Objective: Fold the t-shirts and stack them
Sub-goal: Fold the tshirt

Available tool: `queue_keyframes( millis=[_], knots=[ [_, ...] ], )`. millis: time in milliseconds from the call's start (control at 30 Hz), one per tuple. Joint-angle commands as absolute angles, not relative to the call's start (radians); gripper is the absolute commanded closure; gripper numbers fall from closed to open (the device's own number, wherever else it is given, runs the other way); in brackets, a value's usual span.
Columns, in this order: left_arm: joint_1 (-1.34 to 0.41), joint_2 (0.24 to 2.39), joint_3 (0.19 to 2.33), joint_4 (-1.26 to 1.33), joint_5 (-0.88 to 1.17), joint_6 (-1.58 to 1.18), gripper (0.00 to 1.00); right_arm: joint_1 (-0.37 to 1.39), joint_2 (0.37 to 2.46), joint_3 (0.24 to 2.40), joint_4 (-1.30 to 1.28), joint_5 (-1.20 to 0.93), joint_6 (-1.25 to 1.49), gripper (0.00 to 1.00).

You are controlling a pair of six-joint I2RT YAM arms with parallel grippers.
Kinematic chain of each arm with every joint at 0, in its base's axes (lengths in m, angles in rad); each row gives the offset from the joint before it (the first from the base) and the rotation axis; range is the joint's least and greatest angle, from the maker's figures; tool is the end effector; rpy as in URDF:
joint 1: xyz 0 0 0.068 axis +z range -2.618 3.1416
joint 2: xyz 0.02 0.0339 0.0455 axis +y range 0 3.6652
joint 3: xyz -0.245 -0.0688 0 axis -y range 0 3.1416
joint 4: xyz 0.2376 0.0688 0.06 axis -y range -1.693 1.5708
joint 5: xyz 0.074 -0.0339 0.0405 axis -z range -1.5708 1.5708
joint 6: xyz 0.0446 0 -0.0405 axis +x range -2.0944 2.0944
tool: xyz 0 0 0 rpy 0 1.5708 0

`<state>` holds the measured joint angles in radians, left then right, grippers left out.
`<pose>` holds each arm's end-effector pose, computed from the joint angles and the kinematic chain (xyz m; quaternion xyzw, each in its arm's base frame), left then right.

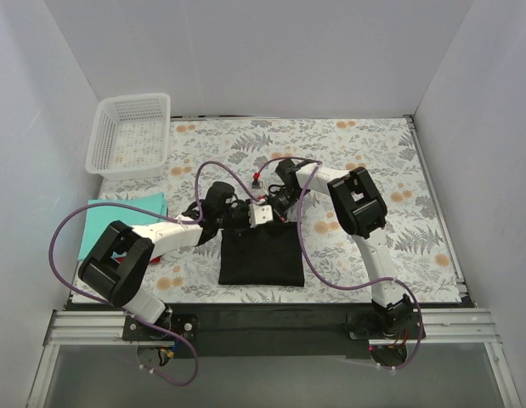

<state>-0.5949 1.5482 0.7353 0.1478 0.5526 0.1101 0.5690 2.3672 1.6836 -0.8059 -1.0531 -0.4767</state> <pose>0.2432 -0.1928 0.1580 0.4107 0.7707 -0.3392 0.3497 0.3372 0.2617 0.0855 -0.4491 0.7382 0.5032 0.0119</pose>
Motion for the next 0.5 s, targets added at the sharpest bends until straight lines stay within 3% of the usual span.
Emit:
queue_keyframes(
  millis=[0,233,400,467],
  knots=[
    [-0.591,1.539,0.706,0.227,0.497,0.152,1.0,0.571,2.387,1.655,-0.819,-0.937,-0.532,0.94],
    [-0.591,1.536,0.68,0.25,0.457,0.159,1.0,0.572,2.378,1.698,-0.825,-0.914,-0.509,0.88],
    [-0.591,1.442,0.683,0.191,0.437,0.134,0.67,0.572,2.315,1.77,-0.838,-0.838,-0.499,0.83],
    [-0.589,1.389,0.71,0.111,0.474,0.07,0.62,0.572,2.287,1.813,-0.853,-0.784,-0.511,0.82]
  ],
)
